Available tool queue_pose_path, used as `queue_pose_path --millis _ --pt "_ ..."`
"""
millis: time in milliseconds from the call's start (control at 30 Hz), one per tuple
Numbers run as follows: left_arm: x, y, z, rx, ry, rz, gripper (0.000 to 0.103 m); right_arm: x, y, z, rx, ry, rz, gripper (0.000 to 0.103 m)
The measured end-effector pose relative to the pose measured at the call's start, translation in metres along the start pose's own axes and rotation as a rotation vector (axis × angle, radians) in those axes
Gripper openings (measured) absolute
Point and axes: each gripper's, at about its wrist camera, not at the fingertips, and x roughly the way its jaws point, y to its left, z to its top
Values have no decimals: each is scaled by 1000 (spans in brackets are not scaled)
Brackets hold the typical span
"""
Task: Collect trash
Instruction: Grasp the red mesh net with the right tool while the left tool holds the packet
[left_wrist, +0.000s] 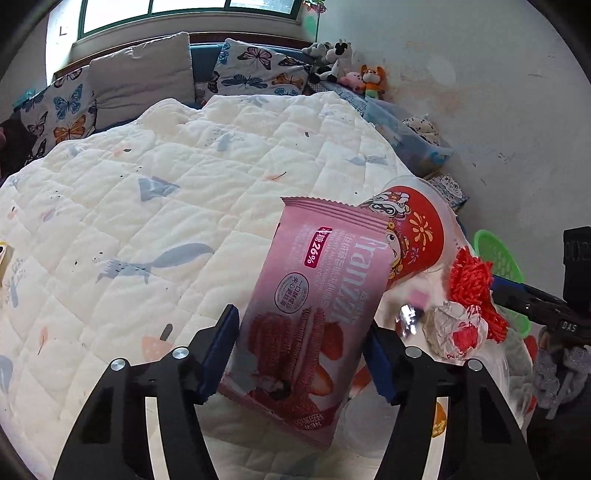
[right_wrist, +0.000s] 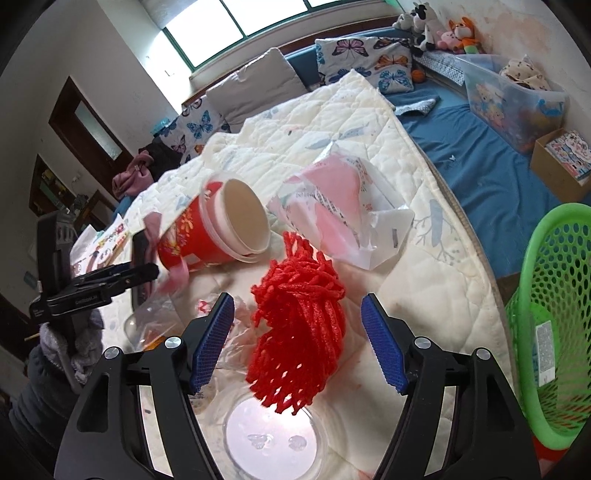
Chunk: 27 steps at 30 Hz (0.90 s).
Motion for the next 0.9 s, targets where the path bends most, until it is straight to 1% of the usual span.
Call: queue_pose_path --millis 100,133,167,233,267,300,333,367,400,567,700,833,900 --pt "-2 -2 -2 18 -10 8 57 9 -4 0 14 14 -6 72" --pt "-3 -2 -3 24 -10 10 54 11 -5 -1 16 20 -5 72" --pt "-3 -3 -3 28 -10 15 52 13 -6 0 19 25 -5 71" --pt "-4 -2 -3 29 -9 20 51 18 -6 -2 22 38 -2 67" --pt "-5 -2 -4 30 -11 25 48 20 -6 -2 24 44 4 62" --pt "-6 -2 -4 32 -14 33 47 20 -6 -3 25 45 7 58" --pt "-7 -1 -5 29 -16 33 47 20 -6 -4 25 46 14 57" --pt "-8 -1 -5 27 -16 30 44 19 -5 -4 24 47 19 53" --pt "-9 -2 -6 27 -17 32 43 19 -4 -5 23 44 22 49" --pt "-19 -6 -10 30 -35 48 40 6 2 -8 9 14 28 45" --pt "-36 -13 -10 37 -68 50 40 -10 6 -10 -6 -10 31 39" --pt "-59 -24 -10 50 -110 42 40 -26 8 -15 -16 -33 36 39" --pt "-69 -32 -9 62 -127 43 40 -34 9 -18 -27 -46 29 36"
